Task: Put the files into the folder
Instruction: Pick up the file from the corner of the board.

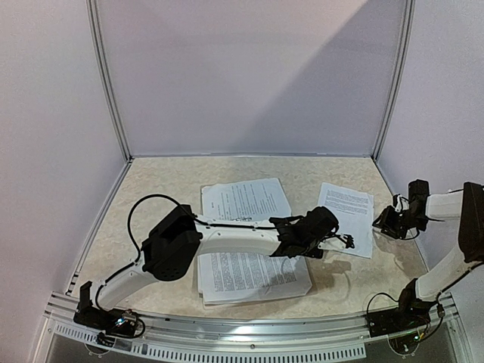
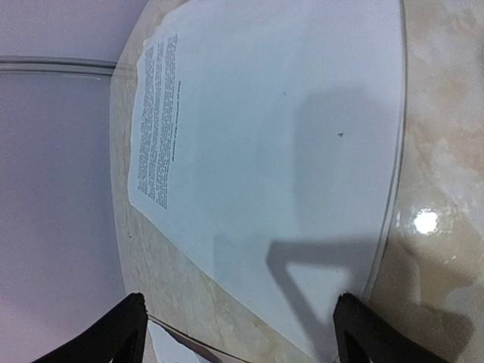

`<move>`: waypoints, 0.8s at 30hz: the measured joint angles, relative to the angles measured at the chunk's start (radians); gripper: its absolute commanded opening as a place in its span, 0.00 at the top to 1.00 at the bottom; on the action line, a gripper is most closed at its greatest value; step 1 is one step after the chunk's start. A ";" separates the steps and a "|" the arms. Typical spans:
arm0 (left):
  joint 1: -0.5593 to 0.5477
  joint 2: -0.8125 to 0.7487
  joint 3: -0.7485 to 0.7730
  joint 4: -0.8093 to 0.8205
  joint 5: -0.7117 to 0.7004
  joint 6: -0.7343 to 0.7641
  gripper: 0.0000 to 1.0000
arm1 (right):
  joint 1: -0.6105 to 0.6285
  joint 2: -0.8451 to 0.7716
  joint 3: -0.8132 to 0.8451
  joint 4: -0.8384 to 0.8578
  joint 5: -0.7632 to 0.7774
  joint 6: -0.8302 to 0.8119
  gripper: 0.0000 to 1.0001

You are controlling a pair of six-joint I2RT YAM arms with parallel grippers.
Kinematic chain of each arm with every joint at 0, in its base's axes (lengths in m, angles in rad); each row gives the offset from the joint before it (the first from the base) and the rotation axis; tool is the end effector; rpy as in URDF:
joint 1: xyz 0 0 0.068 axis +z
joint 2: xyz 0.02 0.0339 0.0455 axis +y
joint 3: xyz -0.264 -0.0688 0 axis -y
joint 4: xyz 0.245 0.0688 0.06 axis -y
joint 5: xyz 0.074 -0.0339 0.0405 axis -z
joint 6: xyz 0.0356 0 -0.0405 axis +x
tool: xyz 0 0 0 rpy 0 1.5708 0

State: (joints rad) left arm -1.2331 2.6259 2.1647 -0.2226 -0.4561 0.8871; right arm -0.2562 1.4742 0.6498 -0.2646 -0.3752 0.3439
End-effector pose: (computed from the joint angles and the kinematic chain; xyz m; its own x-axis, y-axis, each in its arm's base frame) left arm 0.2063 -0.5401 0.1214 0.4368 0.8568 -0.2739 0.6259 -0.0707 0.7767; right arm 0.2496 -0.0519 0.1422 -0.7829 0.5294 -0.3267 0.3564 0.8122 0.4620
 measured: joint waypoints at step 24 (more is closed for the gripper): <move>0.000 0.001 0.000 0.001 -0.006 0.002 0.14 | -0.022 0.200 0.084 0.227 -0.158 0.122 0.94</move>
State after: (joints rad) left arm -1.2335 2.6266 2.1647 -0.2214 -0.4618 0.8894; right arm -0.2783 1.6741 0.7334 -0.0380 -0.5327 0.4660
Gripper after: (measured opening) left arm 0.865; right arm 0.063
